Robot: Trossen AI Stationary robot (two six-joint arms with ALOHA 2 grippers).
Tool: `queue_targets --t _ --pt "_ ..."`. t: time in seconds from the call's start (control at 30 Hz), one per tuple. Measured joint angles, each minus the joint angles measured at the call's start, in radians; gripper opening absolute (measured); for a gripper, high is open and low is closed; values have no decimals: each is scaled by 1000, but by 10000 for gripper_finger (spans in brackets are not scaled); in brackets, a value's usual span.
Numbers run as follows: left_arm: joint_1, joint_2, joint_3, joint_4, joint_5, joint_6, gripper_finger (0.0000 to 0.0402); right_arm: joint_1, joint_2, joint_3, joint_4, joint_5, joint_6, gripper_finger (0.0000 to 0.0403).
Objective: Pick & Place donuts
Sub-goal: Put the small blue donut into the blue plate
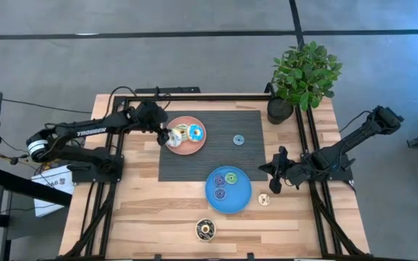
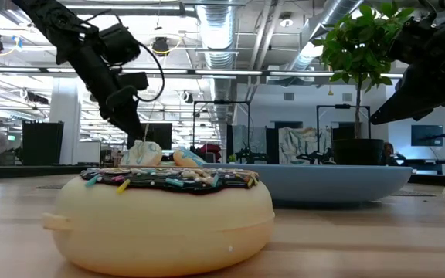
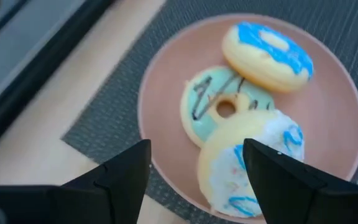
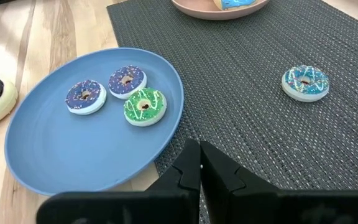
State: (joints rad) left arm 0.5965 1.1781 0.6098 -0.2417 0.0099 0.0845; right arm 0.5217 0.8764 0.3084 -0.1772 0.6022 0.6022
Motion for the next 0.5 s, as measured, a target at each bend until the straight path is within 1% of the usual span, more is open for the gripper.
queue_targets --t 0.17,0.23,0.4,0.5 --pt "16 -72 0 -24 -3 -2 249 0 0 0 0 0 0 1" --pt "16 -110 0 -34 0 -29 249 0 0 0 0 0 0 1" --pt "1 -242 1 -122 97 -189 249 0 0 0 1 0 0 1" --pt "-72 -331 -16 -173 113 -252 249 0 0 0 9 0 0 1"
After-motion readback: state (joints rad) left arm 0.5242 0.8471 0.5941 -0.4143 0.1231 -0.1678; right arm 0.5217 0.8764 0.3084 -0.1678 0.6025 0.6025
